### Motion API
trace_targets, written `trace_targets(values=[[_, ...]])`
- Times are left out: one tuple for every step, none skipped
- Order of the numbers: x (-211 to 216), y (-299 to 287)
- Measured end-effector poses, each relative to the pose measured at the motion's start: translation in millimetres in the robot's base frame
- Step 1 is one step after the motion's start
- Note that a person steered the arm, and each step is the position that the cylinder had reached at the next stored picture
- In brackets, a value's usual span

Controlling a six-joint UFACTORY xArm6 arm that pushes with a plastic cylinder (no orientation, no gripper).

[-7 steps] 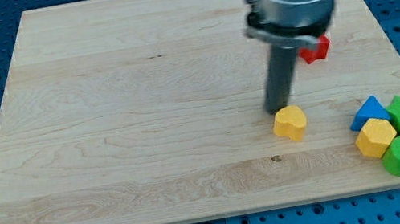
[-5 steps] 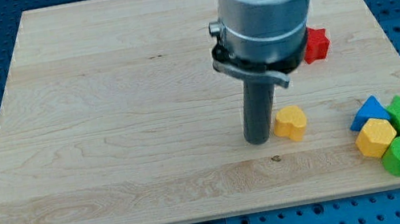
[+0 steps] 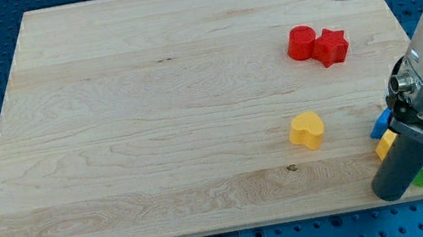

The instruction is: Push the yellow hexagon in between red star and yellow heart

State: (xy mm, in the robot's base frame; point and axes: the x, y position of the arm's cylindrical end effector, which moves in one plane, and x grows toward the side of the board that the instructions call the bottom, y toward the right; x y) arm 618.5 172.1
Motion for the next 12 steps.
trace_targets(values=[[0.0, 0.0], [-0.1, 26.0], [-5.1, 43.3], [-5.5, 38.9], [-0.5, 22.1], [-43.2, -73.8], [-65.4, -179.7], [-76.3, -247.6], [-146.2, -226.3], [-162.1, -127.7], [-175.0, -5.4], [-155.0, 115.6]])
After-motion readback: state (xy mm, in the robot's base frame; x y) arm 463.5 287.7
